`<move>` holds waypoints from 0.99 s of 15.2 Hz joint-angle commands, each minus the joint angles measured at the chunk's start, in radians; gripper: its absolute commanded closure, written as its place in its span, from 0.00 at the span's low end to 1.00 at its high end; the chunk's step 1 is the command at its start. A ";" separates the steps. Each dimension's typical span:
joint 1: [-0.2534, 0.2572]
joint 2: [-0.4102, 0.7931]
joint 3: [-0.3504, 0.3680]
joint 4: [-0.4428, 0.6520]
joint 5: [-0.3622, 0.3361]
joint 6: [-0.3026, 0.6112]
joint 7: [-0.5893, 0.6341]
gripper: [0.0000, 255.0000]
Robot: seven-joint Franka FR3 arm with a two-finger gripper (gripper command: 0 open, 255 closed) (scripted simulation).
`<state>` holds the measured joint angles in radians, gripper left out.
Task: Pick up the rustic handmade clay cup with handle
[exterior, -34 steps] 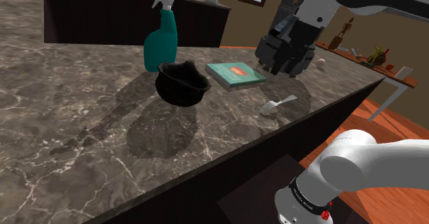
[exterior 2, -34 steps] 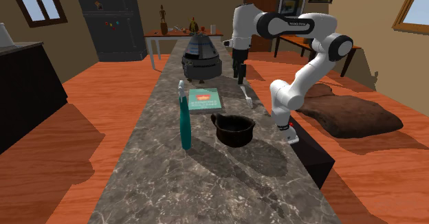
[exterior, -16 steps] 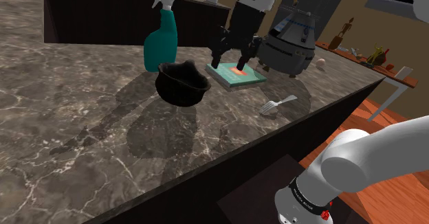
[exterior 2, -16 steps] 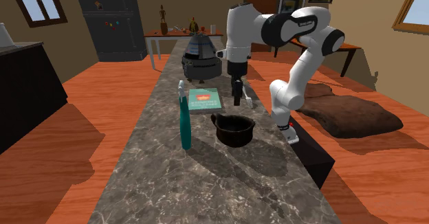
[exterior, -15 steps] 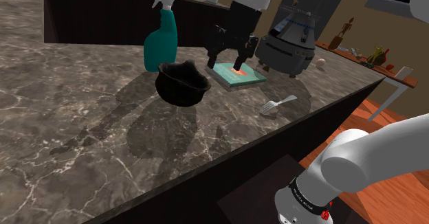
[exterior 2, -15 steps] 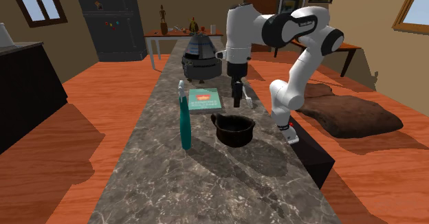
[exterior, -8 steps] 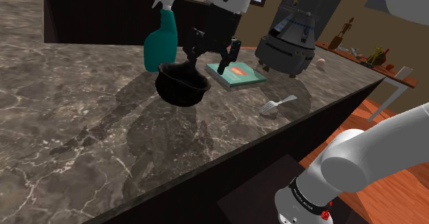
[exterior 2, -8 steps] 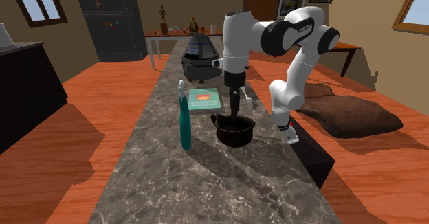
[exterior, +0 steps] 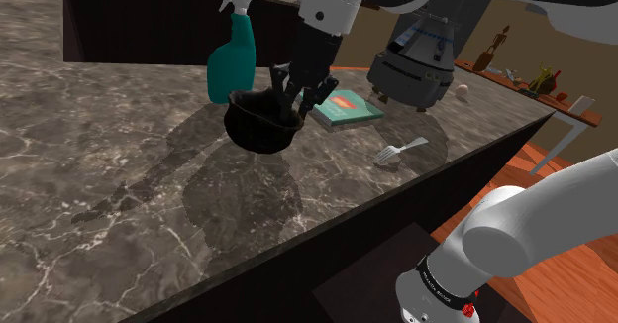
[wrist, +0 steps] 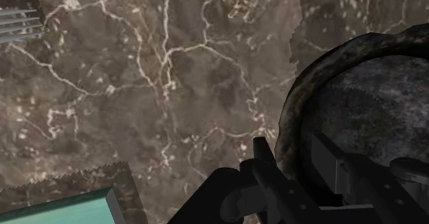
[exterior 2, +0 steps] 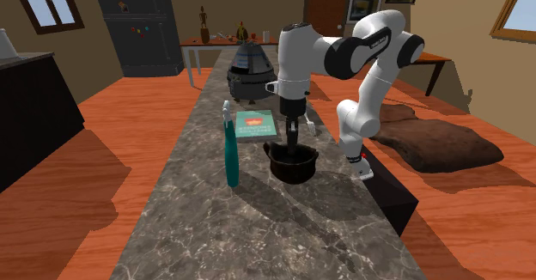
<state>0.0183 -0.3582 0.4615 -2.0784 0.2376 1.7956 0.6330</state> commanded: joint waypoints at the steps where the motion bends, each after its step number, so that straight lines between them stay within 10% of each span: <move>1: 0.000 0.001 0.001 -0.002 0.000 0.001 0.000 1.00; 15: -0.006 0.011 -0.008 0.115 -0.011 -0.105 0.013 1.00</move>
<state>0.0138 -0.3477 0.4554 -1.9776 0.2283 1.7045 0.6456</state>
